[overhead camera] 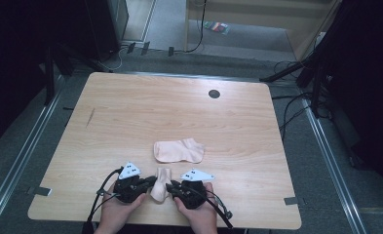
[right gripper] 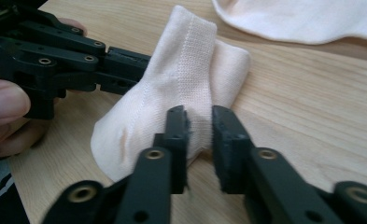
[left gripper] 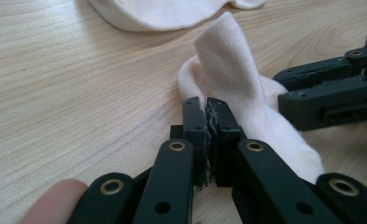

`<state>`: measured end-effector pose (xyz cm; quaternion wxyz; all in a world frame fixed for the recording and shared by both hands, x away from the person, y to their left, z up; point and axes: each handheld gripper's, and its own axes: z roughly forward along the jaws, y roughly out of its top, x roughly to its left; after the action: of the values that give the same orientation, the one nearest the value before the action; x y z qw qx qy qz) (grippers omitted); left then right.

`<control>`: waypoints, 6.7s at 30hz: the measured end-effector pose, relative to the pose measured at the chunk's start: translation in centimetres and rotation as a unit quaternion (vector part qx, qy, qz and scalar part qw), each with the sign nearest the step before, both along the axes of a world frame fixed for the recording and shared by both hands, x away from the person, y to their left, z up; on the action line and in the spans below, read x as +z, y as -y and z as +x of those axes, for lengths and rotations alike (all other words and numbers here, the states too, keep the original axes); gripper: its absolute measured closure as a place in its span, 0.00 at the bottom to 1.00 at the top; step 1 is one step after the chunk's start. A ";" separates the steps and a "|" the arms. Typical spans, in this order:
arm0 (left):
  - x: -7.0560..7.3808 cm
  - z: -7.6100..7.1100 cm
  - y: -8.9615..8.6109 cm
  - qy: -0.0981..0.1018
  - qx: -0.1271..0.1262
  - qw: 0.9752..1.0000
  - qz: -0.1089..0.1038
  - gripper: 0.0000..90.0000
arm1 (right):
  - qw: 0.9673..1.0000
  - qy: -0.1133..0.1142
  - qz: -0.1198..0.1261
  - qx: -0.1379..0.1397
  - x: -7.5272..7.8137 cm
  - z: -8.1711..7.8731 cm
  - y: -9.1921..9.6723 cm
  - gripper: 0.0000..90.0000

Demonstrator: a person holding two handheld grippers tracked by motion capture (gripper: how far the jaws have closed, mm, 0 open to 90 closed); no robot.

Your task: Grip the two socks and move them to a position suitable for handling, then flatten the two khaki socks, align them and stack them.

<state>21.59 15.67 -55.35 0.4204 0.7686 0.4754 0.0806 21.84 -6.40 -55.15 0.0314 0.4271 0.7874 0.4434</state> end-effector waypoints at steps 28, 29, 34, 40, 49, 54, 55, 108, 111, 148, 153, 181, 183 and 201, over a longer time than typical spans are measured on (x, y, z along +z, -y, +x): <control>0.2 -0.4 -0.6 0.003 0.014 1.000 0.003 0.99 | 0.991 0.038 -0.105 -0.074 3.1 0.8 8.2 0.93; 0.2 -0.4 -0.6 0.004 0.015 1.000 0.006 0.99 | 0.990 0.038 -0.113 -0.070 2.9 0.9 8.2 0.93; 0.2 -0.4 -0.6 0.007 0.018 1.000 0.013 0.99 | 0.988 0.027 -0.144 -0.057 2.3 0.9 7.7 0.93; 0.2 -0.4 -0.9 -0.005 0.009 1.000 0.000 0.82 | 0.989 0.034 -0.129 -0.059 2.3 0.8 7.9 0.76; 0.7 0.6 -1.7 0.003 0.034 0.999 -0.023 0.68 | 0.990 0.072 -0.086 -0.090 4.1 2.6 8.4 0.69; 1.4 1.9 -2.3 -0.001 0.045 0.998 -0.043 0.69 | 0.988 0.081 -0.083 -0.101 4.6 4.8 8.0 0.70; 1.6 2.2 -2.3 -0.003 0.047 0.998 -0.045 0.69 | 0.988 0.081 -0.085 -0.100 4.7 5.2 7.8 0.70; 2.5 9.1 0.0 -0.035 0.086 0.995 -0.024 0.60 | 0.987 0.044 -0.094 -0.121 1.9 11.9 6.2 0.58; 2.3 9.1 0.2 -0.038 0.086 0.996 -0.013 0.62 | 0.988 0.040 -0.094 -0.118 1.8 12.0 6.1 0.60; 4.6 6.6 -0.6 0.007 0.053 0.998 -0.031 1.00 | 0.989 0.069 -0.074 -0.108 4.6 8.4 7.5 0.98; 4.8 5.4 -0.5 0.008 0.047 0.998 -0.029 1.00 | 0.990 0.072 -0.073 -0.099 5.2 6.8 7.8 0.98; 3.1 -0.7 -0.7 -0.013 0.010 1.000 -0.023 1.00 | 0.991 0.062 -0.092 -0.075 3.9 0.5 8.5 0.98; 3.0 -0.8 -0.7 -0.011 0.010 1.000 -0.020 1.00 | 0.991 0.062 -0.093 -0.074 3.9 0.3 8.5 0.98; 1.5 -0.9 -0.2 -0.023 0.001 1.000 0.002 1.00 | 0.990 0.052 -0.107 -0.071 2.4 -0.2 8.2 0.98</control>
<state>20.67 15.91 -53.90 0.4074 0.7707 0.4855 0.0647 21.65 -14.63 -52.71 0.1491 0.4527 0.7951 0.3751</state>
